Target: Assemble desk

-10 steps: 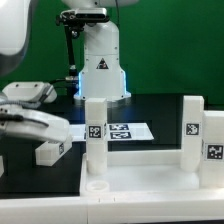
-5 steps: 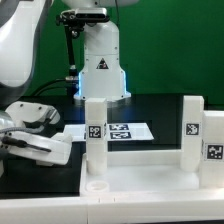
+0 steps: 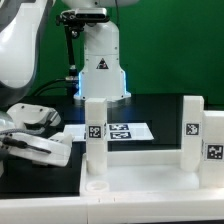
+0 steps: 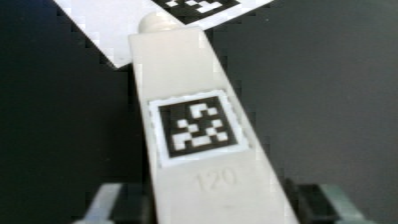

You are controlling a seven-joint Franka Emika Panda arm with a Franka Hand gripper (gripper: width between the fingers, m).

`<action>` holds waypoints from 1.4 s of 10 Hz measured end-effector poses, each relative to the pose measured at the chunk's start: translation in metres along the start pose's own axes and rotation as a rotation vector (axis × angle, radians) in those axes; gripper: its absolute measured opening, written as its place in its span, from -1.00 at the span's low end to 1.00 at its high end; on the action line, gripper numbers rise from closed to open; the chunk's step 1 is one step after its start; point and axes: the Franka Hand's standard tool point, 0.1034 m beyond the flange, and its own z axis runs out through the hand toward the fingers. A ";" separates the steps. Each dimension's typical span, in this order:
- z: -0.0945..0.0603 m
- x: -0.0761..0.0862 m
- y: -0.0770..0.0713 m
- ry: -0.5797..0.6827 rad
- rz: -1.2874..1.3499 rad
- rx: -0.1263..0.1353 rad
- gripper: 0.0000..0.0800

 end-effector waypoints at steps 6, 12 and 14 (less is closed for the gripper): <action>-0.083 -0.049 -0.016 0.165 -0.141 0.005 -0.29; -0.156 -0.063 -0.061 0.644 -0.274 -0.002 -0.29; -0.170 -0.059 -0.068 0.835 -0.287 -0.005 -0.29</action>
Offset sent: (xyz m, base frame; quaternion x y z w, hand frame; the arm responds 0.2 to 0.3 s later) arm 0.0141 -0.0230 0.0728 0.0219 -0.0258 -0.0561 0.9978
